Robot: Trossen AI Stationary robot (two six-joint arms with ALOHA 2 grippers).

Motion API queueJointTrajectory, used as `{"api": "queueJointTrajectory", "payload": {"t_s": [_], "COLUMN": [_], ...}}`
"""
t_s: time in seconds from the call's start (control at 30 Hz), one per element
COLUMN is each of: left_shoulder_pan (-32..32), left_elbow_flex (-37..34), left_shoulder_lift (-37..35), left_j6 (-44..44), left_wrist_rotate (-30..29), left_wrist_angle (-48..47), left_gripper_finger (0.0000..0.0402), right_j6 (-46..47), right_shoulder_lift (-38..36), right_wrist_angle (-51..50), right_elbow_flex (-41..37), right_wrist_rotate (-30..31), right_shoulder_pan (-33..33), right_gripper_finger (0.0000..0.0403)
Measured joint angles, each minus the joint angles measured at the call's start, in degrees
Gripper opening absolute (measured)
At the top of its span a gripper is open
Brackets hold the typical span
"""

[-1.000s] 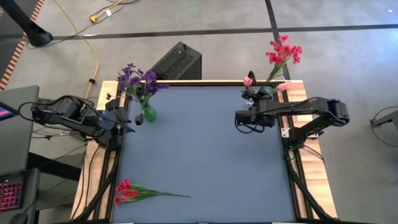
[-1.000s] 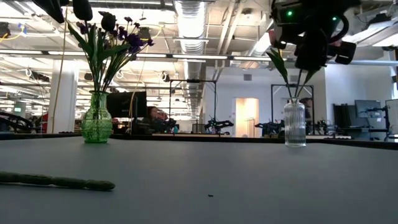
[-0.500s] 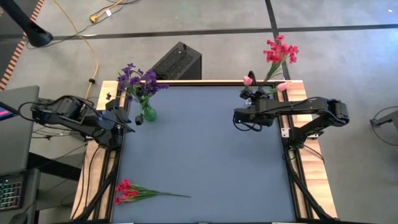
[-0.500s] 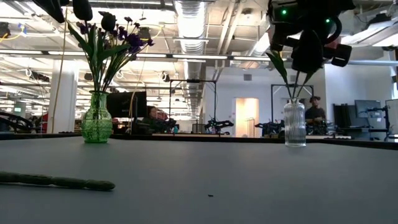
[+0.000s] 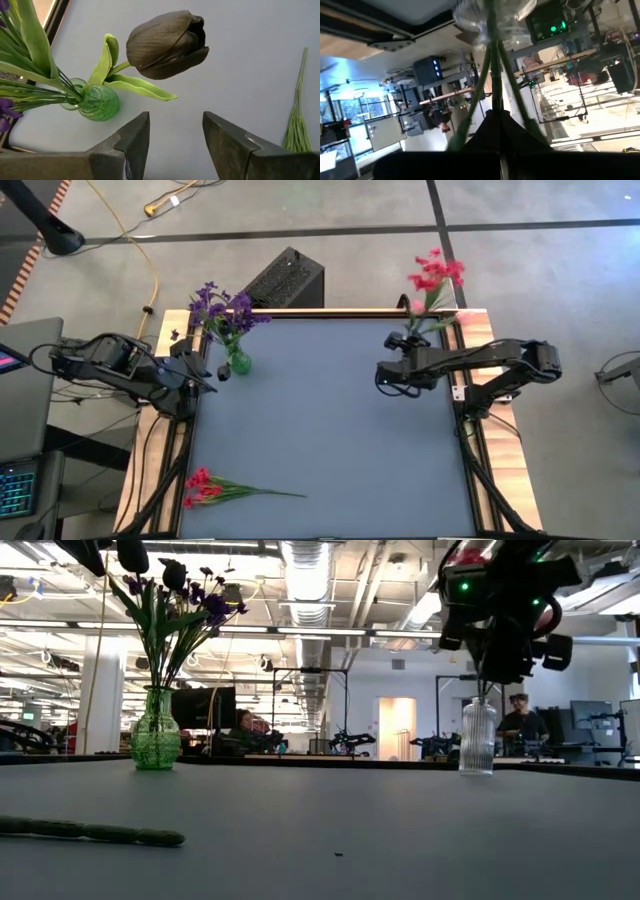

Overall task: Sort flowers into vase by color
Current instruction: Put the right red flowers into the transparent vase

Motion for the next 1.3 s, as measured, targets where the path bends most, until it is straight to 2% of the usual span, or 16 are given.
{"api": "queueJointTrajectory", "payload": {"t_s": [0.17,0.47,0.7,1.3], "left_shoulder_pan": [0.0,-0.01,0.01,0.01], "left_elbow_flex": [0.0,0.0,0.0,0.0], "left_shoulder_lift": [0.0,0.0,0.0,0.0], "left_j6": [-0.28,-0.41,-0.41,-0.37], "left_wrist_rotate": [0.02,0.0,0.02,0.04], "left_wrist_angle": [0.03,0.03,0.05,0.03], "left_gripper_finger": [0.0171,0.0171,0.0171,0.0171], "right_j6": [-1.45,-1.56,-1.43,-0.27], "right_shoulder_lift": [0.0,0.0,0.0,0.0], "right_wrist_angle": [4.74,5.67,6.54,6.53], "right_elbow_flex": [-1.44,-2.59,-2.61,-2.61], "right_wrist_rotate": [-1.93,-5.3,-5.31,-5.72], "right_shoulder_pan": [-0.02,1.76,3.5,5.77], "right_gripper_finger": [0.0014,0.0015,0.0022,0.0115]}}
